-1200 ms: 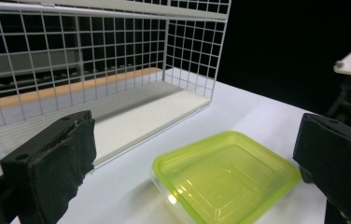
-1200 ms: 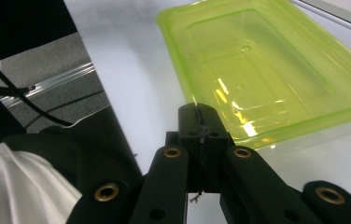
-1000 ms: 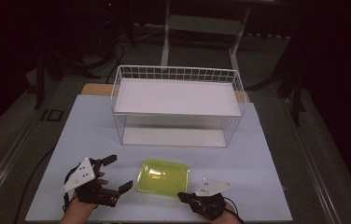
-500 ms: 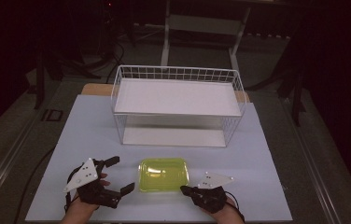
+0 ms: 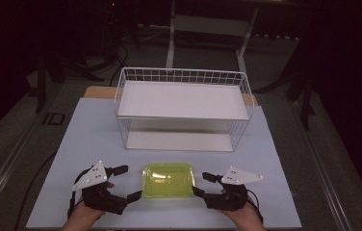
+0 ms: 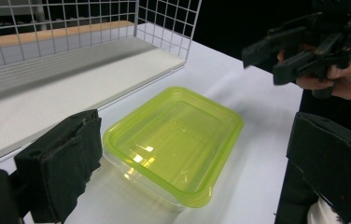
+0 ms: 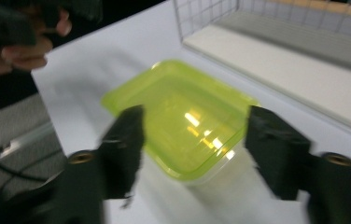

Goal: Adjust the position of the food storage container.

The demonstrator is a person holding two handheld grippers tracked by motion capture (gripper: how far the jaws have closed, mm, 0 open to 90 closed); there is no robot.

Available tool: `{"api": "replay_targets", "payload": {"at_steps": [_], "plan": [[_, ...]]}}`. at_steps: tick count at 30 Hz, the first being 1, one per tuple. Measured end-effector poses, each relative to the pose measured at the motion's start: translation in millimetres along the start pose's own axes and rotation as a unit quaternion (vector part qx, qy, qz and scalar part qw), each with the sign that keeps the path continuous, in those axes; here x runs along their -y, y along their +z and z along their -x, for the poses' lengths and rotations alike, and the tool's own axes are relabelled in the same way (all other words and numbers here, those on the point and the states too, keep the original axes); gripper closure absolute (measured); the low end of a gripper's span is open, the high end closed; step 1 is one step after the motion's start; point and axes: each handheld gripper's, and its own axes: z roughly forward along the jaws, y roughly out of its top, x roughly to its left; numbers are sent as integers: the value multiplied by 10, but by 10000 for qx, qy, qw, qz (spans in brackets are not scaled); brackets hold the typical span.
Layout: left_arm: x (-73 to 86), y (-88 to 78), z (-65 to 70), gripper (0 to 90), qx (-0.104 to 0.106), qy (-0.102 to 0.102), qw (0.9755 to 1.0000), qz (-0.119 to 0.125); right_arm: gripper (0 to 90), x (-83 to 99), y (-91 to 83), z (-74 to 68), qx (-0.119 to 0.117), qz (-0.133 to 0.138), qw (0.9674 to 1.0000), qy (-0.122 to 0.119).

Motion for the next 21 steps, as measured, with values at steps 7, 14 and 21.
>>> {"api": "replay_targets", "payload": {"at_steps": [7, 14, 21], "plan": [[-60, -60, -22, 139, -12, 386, 9990, -232, 128, -155, -86, 28, 21, 167, 9997, -181], [13, -53, -148, 554, 234, 351, 9984, -367, 140, -222, -192, 75, 190, 406, 9984, -333], [157, 27, -310, 898, -112, 605, 9967, -524, 146, -209, -237, 131, -16, 402, 9981, -464]]}}
